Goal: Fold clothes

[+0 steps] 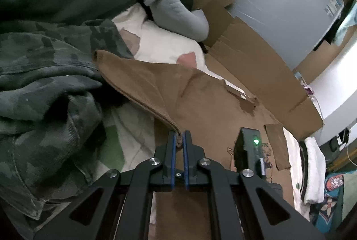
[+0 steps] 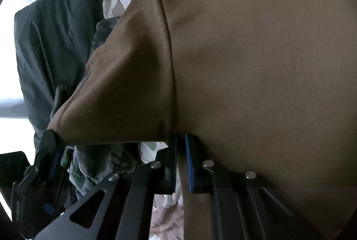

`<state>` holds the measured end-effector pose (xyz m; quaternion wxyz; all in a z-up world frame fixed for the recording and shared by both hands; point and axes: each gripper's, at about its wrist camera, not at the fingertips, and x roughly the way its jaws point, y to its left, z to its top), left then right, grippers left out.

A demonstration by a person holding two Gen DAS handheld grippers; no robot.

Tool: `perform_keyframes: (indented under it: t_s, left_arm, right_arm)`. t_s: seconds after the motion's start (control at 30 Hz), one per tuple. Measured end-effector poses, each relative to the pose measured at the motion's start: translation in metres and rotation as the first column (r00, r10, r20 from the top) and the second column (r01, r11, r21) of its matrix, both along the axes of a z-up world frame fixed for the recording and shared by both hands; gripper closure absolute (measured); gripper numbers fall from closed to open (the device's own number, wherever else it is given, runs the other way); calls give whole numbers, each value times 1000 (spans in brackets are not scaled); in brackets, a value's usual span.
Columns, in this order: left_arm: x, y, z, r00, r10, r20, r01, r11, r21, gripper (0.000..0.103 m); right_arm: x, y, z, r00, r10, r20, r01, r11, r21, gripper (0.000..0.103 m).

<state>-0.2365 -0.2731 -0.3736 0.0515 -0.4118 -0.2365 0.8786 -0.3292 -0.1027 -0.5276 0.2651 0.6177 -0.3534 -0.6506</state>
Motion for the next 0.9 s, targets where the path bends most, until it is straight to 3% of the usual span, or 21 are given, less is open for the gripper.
perform_keyframes:
  t_s: [0.2,0.63,0.87,0.9]
  left_arm:
    - [0,14,-7,999,-34,1,34,998,60,99]
    - [-13,43,-22,992,-120,24,117,988,100,99]
    - [-24,48,-45,977,-167,130,144,975,171,97]
    - [-25,48,-47,975,-169,143,142,973,180,92]
  right_arm:
    - [1,0,-4,1000,-8,5,8,1000,-5,96]
    - [8,16,-17,997,-72,20,73,996,-48,99]
    - [9,7,-22,996,-84,32,86,994,-65,99]
    - [10,8,-23,995,-87,39,90,993,-75,98]
